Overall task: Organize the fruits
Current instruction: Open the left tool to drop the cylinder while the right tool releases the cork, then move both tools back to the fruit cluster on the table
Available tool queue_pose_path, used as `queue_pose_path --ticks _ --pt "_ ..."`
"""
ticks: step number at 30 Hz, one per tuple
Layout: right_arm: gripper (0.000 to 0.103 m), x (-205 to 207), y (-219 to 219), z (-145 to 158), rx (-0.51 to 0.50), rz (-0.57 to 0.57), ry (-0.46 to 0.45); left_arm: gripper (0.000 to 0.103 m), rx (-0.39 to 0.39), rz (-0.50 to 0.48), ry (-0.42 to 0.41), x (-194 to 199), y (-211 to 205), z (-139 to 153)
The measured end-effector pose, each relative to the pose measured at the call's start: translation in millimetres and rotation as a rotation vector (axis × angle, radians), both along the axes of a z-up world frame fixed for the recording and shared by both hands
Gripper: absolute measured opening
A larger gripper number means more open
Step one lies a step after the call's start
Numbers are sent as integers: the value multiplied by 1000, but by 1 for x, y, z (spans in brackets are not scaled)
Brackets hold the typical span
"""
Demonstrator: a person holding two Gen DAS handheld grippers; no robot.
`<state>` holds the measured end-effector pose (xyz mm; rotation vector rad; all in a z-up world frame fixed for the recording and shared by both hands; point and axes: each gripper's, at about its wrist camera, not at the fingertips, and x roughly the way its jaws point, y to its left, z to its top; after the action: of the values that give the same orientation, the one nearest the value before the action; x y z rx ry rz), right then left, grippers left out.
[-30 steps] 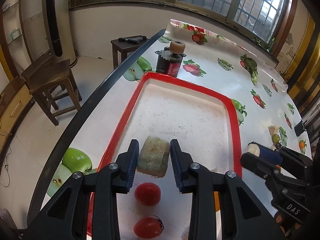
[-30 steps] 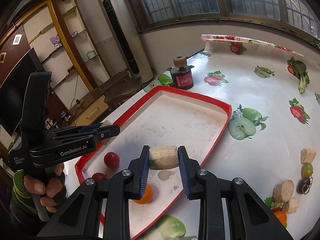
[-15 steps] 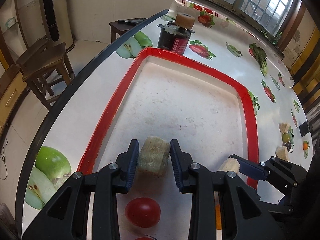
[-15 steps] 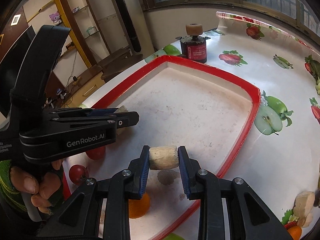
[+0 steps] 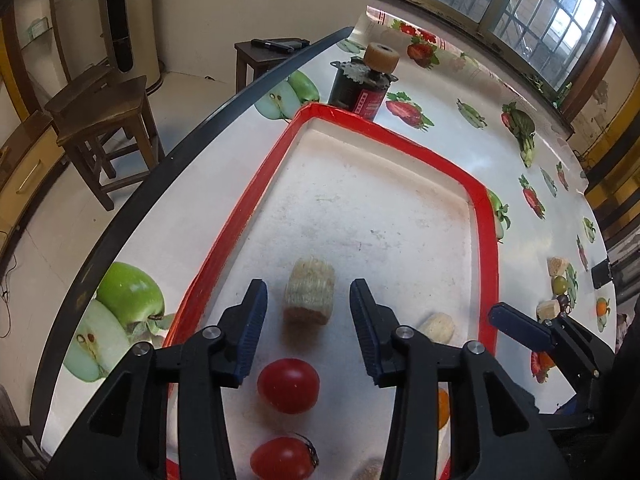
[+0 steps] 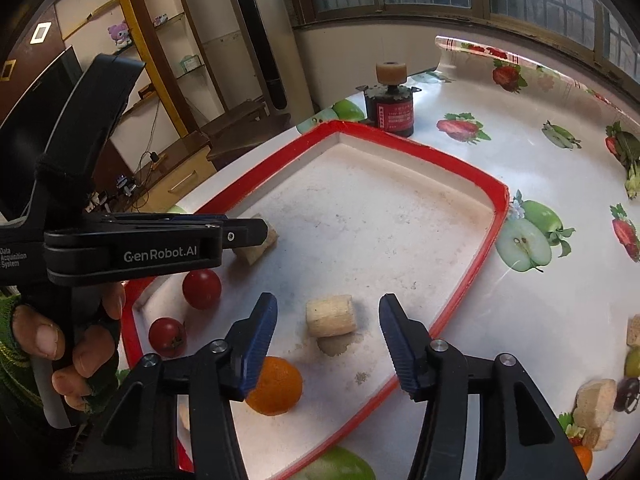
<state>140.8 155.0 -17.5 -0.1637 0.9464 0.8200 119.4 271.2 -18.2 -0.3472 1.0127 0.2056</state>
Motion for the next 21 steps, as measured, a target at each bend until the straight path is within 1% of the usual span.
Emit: queue_pose_path --ticks 2,4,5,7,10,13,14,17,19,20,21 --pt "55 -4 -11 11 24 -10 -11 45 4 -1 -14 -7 -9 7" --pt "55 -9 -25 21 47 -27 -22 56 4 -8 -45 -16 -20 15" --pt "55 -11 -32 25 56 -36 -24 57 8 -13 -57 -20 -26 19" --pt "55 -18 -51 33 74 -62 -30 65 11 -16 -71 -27 -39 26" --pt "55 -26 -81 40 89 -110 -34 67 -12 -38 -96 -38 -61 33" --pt "56 -34 -113 44 96 -173 -42 67 -16 -22 -138 -49 -84 39" --pt "56 -37 -124 44 98 -192 -42 67 -41 -12 -165 -55 -90 39" --pt "56 -44 -155 45 102 -244 -41 67 -208 3 -277 -72 -99 34" --pt "56 -48 -176 46 107 -280 -43 68 -300 28 -374 -85 -104 30" --pt "56 -51 -187 46 110 -298 -43 70 -332 18 -414 -90 -109 28" --pt "56 -53 -197 47 115 -313 -45 73 -351 -22 -425 -91 -116 28"
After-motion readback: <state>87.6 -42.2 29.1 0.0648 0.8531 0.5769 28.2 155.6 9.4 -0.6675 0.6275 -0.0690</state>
